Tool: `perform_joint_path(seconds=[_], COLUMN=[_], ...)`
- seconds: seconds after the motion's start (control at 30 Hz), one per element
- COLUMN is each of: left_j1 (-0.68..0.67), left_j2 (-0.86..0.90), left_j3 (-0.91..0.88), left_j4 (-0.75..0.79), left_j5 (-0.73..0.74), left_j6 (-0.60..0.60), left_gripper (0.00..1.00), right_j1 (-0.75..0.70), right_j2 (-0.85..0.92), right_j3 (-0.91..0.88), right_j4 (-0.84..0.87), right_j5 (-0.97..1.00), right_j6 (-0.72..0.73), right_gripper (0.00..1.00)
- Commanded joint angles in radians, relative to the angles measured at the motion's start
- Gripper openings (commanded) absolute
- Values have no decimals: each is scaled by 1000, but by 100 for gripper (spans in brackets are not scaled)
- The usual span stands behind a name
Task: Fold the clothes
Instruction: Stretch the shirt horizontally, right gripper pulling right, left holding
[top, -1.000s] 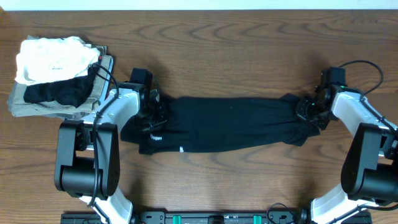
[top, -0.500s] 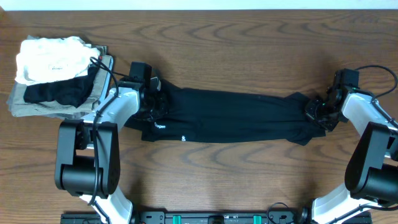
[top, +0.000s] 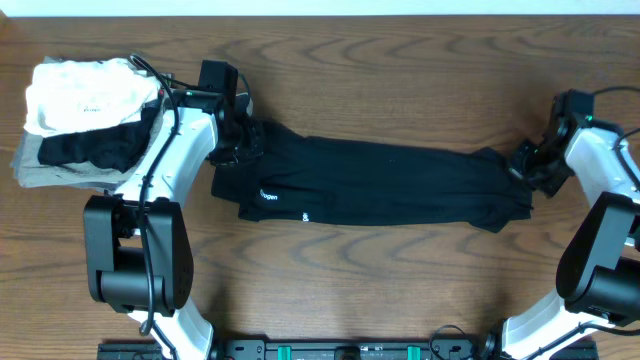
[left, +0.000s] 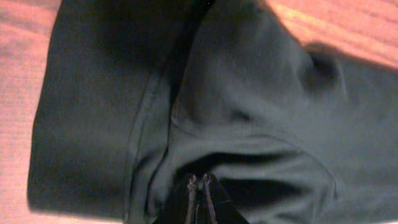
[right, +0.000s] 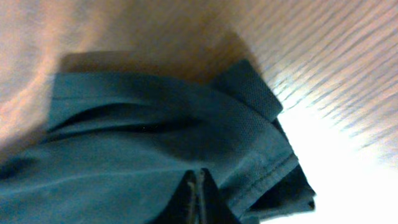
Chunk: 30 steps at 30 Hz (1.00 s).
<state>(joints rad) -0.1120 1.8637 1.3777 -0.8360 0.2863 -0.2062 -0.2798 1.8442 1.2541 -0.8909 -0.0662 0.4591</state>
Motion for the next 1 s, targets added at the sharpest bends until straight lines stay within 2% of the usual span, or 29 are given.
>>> perform_joint_path(seconds=[0.0, 0.03, 0.07, 0.1, 0.13, 0.17, 0.2, 0.27, 0.33, 0.47, 0.6, 0.7, 0.77, 0.83, 0.97], left_j1=[4, 3, 2, 1, -2, -7, -12, -19, -19, -19, -19, -19, -19, -19, -19], left_j2=[-2, -2, -2, -2, -2, -2, -2, -2, -2, -2, -2, -2, -2, -2, -2], left_j3=[23, 23, 23, 23, 23, 23, 23, 23, 23, 23, 23, 23, 21, 21, 21], left_j4=[-60, -80, -100, -113, -123, -128, -128, -125, -124, -120, -108, -109, -109, -109, -101], left_j5=[27, 42, 53, 59, 68, 70, 69, 68, 64, 64, 64, 64, 64, 64, 64], left_j6=[15, 16, 16, 16, 24, 39, 56, 80, 79, 79, 79, 79, 79, 79, 79], left_gripper=[8, 8, 8, 8, 8, 13, 22, 48, 64, 66, 66, 66, 66, 66, 66], right_j1=[-6, -3, -2, -1, -2, -4, -10, -34, -72, -135, -194, -232, -256, -279, -320], right_j2=[-32, -34, -34, -34, -33, -33, -33, -33, -33, -33, -32, -31, -31, -31, -31], right_j3=[56, 57, 57, 56, 53, 50, 49, 49, 49, 40, 0, -40, -60, -76, -104], right_j4=[-61, -79, -103, -123, -138, -152, -162, -164, -147, -91, -1, 61, 81, 101, 114], right_j5=[-30, -40, -43, -37, -21, 3, 35, 84, 84, 23, -67, -179, -232, -259, -389], right_j6=[-101, -125, -143, -151, -152, -145, -126, -89, -91, -261, -420, -520, -551, -560, -640], right_gripper=[23, 33, 51, 59, 62, 62, 62, 64, 68, 70, 81, 85, 87, 95, 96])
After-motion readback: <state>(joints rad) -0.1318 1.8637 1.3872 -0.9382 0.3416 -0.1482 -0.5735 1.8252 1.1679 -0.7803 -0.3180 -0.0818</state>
